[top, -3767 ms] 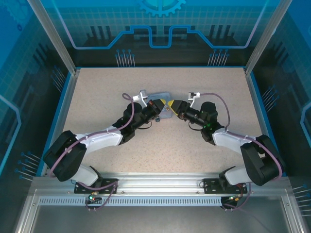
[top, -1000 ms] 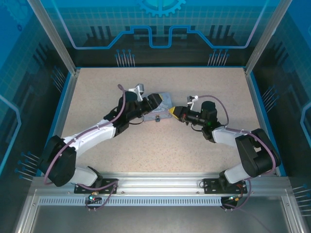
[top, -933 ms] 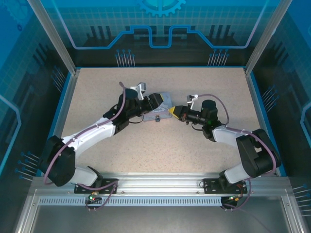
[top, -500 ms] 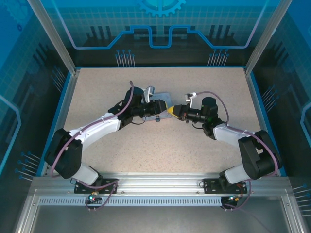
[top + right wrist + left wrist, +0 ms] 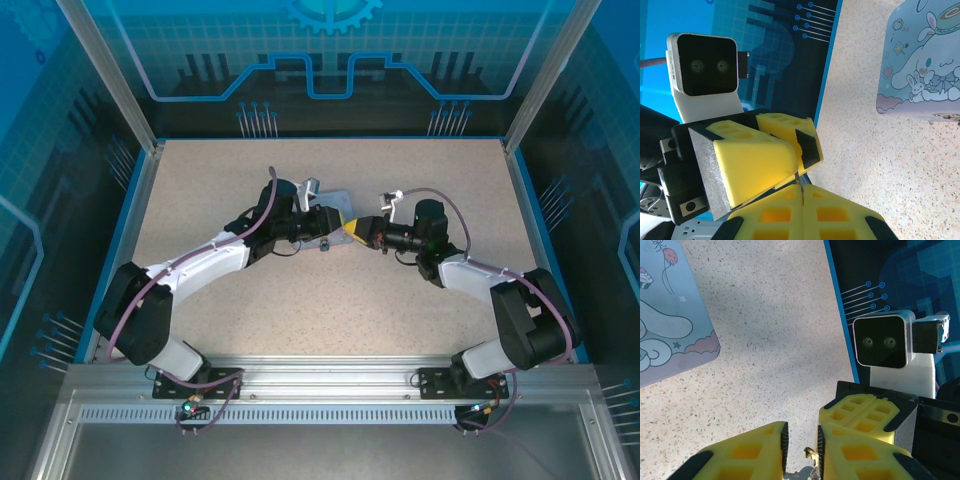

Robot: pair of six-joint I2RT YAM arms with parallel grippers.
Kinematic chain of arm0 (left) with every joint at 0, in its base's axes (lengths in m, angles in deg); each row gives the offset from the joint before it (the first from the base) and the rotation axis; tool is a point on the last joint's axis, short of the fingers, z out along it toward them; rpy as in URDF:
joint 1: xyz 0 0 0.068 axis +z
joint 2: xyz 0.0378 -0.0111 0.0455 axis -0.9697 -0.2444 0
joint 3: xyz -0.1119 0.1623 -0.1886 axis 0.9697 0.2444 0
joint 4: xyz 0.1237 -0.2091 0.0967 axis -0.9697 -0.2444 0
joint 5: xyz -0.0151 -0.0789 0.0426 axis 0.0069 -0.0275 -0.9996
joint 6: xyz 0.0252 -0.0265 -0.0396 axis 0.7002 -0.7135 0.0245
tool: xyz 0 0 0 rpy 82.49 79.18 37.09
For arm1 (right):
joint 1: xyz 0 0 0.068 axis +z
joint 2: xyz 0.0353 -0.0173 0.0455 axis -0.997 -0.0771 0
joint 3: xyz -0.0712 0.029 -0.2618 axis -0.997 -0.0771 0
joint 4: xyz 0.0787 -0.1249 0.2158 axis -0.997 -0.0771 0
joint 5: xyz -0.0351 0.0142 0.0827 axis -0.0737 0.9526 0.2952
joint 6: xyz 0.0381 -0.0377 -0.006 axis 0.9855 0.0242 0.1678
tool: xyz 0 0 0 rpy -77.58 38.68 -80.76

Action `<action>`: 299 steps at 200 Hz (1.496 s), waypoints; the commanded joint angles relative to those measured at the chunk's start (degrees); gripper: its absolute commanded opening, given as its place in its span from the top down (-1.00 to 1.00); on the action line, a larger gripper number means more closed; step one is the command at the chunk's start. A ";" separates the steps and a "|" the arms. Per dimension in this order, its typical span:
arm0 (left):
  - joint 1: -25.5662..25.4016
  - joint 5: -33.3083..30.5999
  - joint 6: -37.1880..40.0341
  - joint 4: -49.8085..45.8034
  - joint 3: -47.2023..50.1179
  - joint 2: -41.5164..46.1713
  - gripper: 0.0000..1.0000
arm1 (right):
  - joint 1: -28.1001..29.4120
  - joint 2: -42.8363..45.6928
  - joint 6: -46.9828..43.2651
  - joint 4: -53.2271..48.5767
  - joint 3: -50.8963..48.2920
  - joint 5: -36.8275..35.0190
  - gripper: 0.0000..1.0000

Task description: Unlock a padlock with a key

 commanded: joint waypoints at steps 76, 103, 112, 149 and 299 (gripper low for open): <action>-0.92 -1.27 -2.86 4.56 0.42 -0.79 1.00 | 0.46 3.08 -1.16 -0.77 -0.09 -0.05 0.54; -0.92 -3.54 -6.20 7.65 2.59 0.29 1.00 | -0.05 6.42 -0.77 -1.38 -1.91 -3.08 0.17; -0.93 -4.24 -7.59 9.03 3.47 0.66 1.00 | -0.04 7.61 -0.29 -1.12 -2.68 -4.67 0.14; -1.01 -5.82 -12.50 14.53 6.48 1.63 1.00 | -0.14 10.88 0.51 -0.67 -4.43 -10.34 0.08; -2.52 -12.90 -16.85 27.79 12.07 3.88 1.00 | 4.99 0.56 5.97 10.56 0.48 -14.06 0.12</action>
